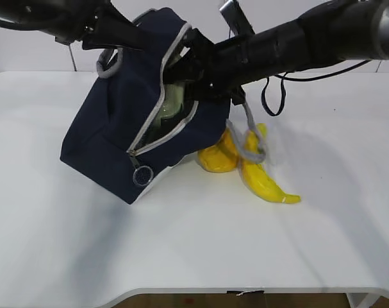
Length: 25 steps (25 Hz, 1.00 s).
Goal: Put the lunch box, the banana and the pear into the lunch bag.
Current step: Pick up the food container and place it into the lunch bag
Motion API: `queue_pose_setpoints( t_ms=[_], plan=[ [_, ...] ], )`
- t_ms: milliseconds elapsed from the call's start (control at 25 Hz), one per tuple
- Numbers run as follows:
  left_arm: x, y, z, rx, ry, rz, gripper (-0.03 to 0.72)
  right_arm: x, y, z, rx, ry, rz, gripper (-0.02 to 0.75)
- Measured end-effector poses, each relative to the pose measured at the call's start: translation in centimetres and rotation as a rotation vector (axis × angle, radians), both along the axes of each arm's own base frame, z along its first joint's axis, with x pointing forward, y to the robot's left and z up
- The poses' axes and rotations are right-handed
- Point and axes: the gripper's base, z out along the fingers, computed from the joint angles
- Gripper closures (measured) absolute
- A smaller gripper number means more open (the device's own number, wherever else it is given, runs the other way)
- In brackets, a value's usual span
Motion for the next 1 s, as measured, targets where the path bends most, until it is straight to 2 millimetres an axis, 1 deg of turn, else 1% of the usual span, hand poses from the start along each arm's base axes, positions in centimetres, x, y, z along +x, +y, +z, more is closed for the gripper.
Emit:
queue_pose_setpoints(
  t_ms=[120, 360, 600, 1000],
  plan=[
    [0.4, -0.2, -0.8, -0.012, 0.021, 0.002, 0.676, 0.7, 0.2, -1.4, -0.006, 0.021, 0.003, 0.372],
    [0.6, -0.1, -0.9, -0.011, 0.015, 0.014, 0.676, 1.4, 0.3, -3.6, -0.028, 0.041, -0.008, 0.372],
    [0.7, 0.0, -1.0, 0.018, 0.0, 0.023, 0.677, 2.0, 0.5, -5.7, 0.0, 0.092, -0.04, 0.372],
    [1.1, 0.3, -1.2, 0.056, -0.034, 0.058, 0.678, 2.3, 0.5, -6.3, 0.012, 0.104, -0.053, 0.372]
  ],
)
